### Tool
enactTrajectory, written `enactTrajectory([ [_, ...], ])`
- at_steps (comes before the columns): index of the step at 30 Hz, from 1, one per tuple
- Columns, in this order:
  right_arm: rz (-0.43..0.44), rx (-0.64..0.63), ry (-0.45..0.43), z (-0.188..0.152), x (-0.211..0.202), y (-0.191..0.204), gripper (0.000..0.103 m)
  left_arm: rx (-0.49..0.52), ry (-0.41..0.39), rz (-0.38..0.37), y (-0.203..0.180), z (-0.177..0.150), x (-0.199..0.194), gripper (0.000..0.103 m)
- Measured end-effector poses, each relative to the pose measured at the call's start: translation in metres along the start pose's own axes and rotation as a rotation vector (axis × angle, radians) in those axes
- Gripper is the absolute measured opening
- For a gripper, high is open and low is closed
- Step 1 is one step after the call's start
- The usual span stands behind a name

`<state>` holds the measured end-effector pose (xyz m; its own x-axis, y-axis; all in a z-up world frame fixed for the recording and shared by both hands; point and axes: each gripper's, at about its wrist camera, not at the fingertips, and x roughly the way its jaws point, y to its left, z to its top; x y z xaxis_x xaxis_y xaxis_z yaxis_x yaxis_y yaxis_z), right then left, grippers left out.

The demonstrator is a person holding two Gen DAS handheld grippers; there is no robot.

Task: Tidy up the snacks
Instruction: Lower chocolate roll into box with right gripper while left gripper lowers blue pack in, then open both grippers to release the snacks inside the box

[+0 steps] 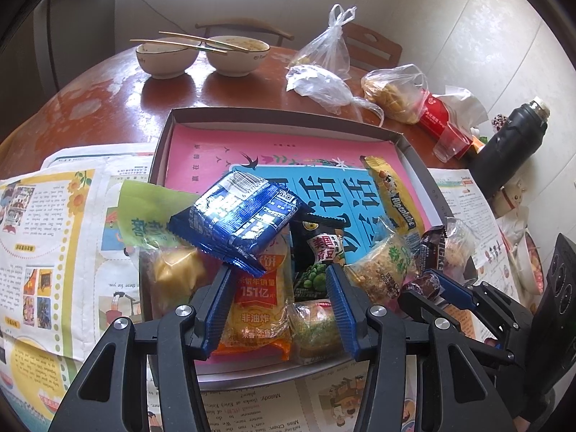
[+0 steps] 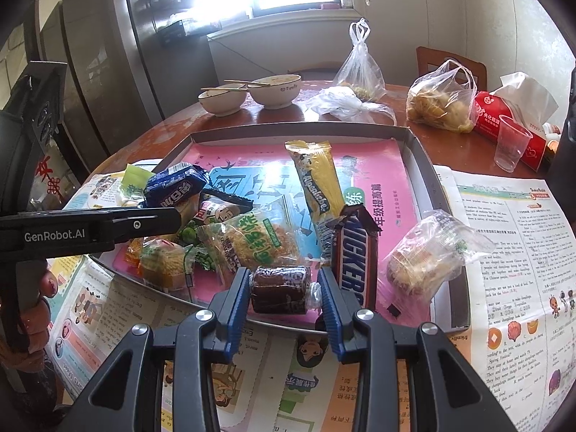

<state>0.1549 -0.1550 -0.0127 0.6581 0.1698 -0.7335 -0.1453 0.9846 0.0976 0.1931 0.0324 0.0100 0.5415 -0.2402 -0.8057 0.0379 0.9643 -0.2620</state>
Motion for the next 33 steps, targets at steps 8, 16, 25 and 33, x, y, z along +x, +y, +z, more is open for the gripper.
enactTrajectory([
  [8,0.020,-0.021,-0.005,0.004,0.002,0.007,0.039,-0.011,0.008,0.008,0.001,0.000,0.001,0.053],
  [16,0.038,-0.056,-0.003,0.005,0.005,0.019,0.039,-0.025,0.031,0.005,0.007,-0.003,0.005,0.053],
  [25,0.055,-0.065,0.009,0.005,0.007,0.025,0.039,-0.027,0.053,0.011,0.011,-0.003,0.008,0.059],
  [33,0.060,-0.052,0.016,0.004,0.006,0.024,0.039,-0.030,0.060,0.018,0.011,-0.003,0.010,0.062],
])
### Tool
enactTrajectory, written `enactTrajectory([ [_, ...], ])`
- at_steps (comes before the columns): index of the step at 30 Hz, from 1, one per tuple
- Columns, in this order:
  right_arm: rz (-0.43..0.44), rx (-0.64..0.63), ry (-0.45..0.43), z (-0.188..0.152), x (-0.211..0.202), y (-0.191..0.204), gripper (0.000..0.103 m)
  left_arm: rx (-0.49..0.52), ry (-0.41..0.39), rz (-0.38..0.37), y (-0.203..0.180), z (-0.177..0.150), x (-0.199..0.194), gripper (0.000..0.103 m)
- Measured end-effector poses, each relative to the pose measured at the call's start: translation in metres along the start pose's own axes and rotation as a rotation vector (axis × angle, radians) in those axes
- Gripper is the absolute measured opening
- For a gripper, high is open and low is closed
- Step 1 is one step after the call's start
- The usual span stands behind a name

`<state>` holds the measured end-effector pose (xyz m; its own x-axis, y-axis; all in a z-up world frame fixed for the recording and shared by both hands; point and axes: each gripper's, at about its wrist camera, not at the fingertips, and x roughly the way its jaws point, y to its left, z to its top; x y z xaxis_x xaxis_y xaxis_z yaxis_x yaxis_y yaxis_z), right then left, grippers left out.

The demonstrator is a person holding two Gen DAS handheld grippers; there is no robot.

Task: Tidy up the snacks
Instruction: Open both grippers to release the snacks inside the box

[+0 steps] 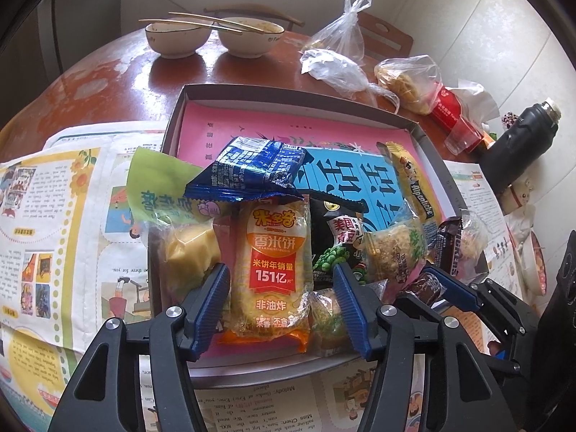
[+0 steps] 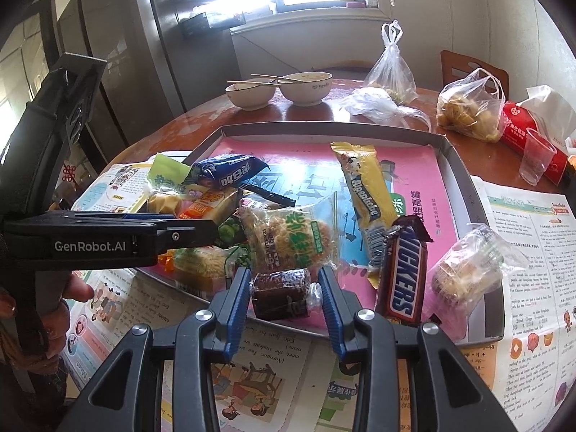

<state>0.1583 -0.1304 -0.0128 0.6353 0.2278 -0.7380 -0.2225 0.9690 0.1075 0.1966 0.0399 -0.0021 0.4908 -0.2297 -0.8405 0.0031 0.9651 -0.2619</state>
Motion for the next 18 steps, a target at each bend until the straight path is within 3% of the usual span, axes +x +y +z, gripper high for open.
enactTrajectory([
  [18,-0.020,0.025,-0.004,-0.0032,-0.0033,-0.0054,0.040,-0.010,0.001,0.002,0.0008,0.0005,0.0046,0.064],
])
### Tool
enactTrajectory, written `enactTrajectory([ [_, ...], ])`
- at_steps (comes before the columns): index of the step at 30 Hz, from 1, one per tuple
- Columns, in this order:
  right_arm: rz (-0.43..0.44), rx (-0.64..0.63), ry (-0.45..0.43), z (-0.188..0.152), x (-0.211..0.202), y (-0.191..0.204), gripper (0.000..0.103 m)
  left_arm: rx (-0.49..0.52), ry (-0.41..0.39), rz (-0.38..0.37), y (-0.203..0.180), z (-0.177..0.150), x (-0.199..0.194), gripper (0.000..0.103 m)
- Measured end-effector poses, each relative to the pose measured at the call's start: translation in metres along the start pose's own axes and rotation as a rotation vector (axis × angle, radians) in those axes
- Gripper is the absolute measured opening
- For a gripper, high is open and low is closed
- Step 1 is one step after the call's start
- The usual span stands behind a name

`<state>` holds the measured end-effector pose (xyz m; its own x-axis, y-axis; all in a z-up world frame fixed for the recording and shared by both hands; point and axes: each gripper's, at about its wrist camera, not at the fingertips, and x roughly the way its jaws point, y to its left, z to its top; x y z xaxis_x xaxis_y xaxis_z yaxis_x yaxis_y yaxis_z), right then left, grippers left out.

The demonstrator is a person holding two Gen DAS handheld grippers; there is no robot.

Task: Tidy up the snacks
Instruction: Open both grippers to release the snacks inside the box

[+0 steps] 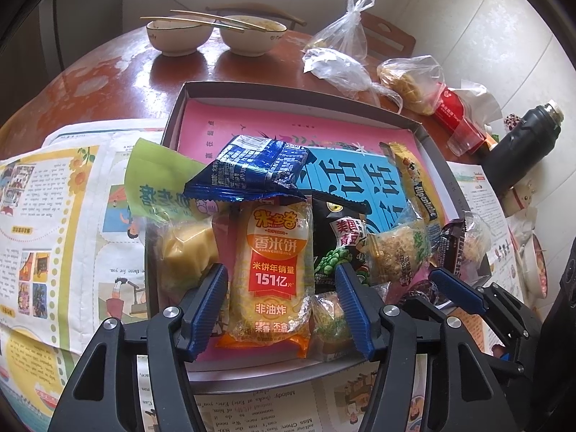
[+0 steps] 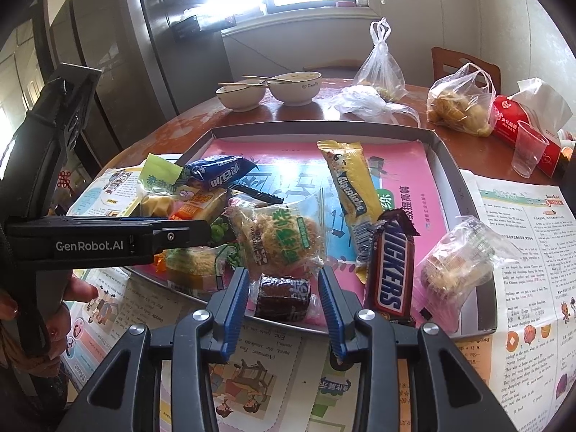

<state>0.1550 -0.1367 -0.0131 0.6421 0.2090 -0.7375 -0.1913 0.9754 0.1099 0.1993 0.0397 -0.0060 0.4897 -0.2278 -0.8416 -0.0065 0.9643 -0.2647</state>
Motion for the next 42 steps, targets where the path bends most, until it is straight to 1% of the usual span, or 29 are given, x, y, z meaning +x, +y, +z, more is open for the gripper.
enactTrajectory([
  [19,-0.003,0.024,-0.030,0.001,-0.010,-0.004,0.044,0.027,-0.009,0.019,-0.004,0.002,0.005,0.064],
  [29,-0.020,0.039,-0.045,0.003,-0.013,-0.005,0.052,0.035,0.000,0.026,-0.005,0.004,0.007,0.064],
  [35,-0.038,0.041,-0.052,0.006,-0.015,-0.007,0.054,0.054,-0.003,0.039,-0.008,0.003,0.005,0.065],
  [37,-0.041,0.043,-0.053,0.006,-0.015,-0.008,0.054,0.055,-0.005,0.038,-0.008,0.003,0.004,0.065],
  [42,-0.054,0.047,-0.055,0.005,-0.015,-0.010,0.056,0.065,-0.015,0.028,-0.010,0.001,0.000,0.073],
])
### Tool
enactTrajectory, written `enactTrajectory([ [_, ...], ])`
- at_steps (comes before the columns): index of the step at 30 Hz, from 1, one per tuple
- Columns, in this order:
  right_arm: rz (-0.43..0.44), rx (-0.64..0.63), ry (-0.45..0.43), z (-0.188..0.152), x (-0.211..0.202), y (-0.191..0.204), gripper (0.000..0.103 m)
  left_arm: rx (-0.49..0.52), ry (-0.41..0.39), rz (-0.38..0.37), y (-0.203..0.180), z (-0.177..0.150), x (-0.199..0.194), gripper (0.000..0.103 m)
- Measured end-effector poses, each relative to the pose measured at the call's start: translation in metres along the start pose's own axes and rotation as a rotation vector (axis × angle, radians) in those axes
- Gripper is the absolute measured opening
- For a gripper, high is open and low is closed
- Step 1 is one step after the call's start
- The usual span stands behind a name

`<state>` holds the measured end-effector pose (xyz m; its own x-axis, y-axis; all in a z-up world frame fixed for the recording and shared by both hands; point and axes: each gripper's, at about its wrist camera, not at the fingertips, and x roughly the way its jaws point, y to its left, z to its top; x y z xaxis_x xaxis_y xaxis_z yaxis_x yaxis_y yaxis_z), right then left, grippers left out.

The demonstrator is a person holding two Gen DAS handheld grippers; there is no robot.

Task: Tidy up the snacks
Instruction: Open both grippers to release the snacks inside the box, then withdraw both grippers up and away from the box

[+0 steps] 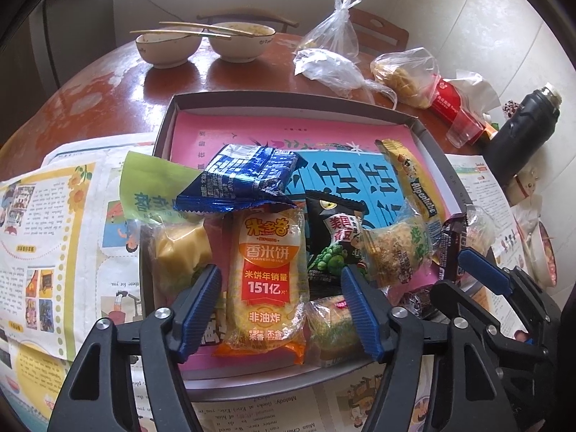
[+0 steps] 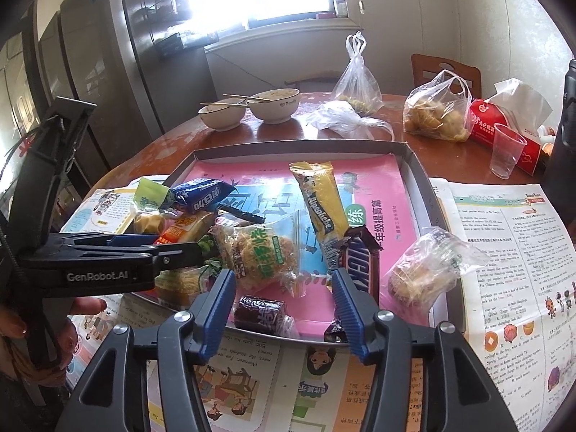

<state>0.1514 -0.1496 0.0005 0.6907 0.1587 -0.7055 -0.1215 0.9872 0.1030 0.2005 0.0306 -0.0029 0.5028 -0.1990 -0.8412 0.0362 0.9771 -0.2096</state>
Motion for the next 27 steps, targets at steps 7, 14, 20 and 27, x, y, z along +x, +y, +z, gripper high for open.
enactTrajectory([
  [7,-0.009,-0.005,-0.001,0.000,0.000,0.002,0.062,0.014,-0.018,0.007,-0.001,-0.002,-0.008,0.077],
  [14,-0.022,0.000,-0.019,0.001,-0.004,0.002,0.065,0.016,-0.040,0.005,-0.001,-0.004,-0.017,0.078],
  [20,-0.053,0.018,-0.049,0.001,-0.010,-0.002,0.069,0.007,-0.063,0.005,-0.001,-0.006,-0.026,0.078],
  [27,-0.083,0.054,-0.088,0.002,-0.021,-0.010,0.074,0.010,-0.089,0.011,-0.003,-0.010,-0.038,0.078],
])
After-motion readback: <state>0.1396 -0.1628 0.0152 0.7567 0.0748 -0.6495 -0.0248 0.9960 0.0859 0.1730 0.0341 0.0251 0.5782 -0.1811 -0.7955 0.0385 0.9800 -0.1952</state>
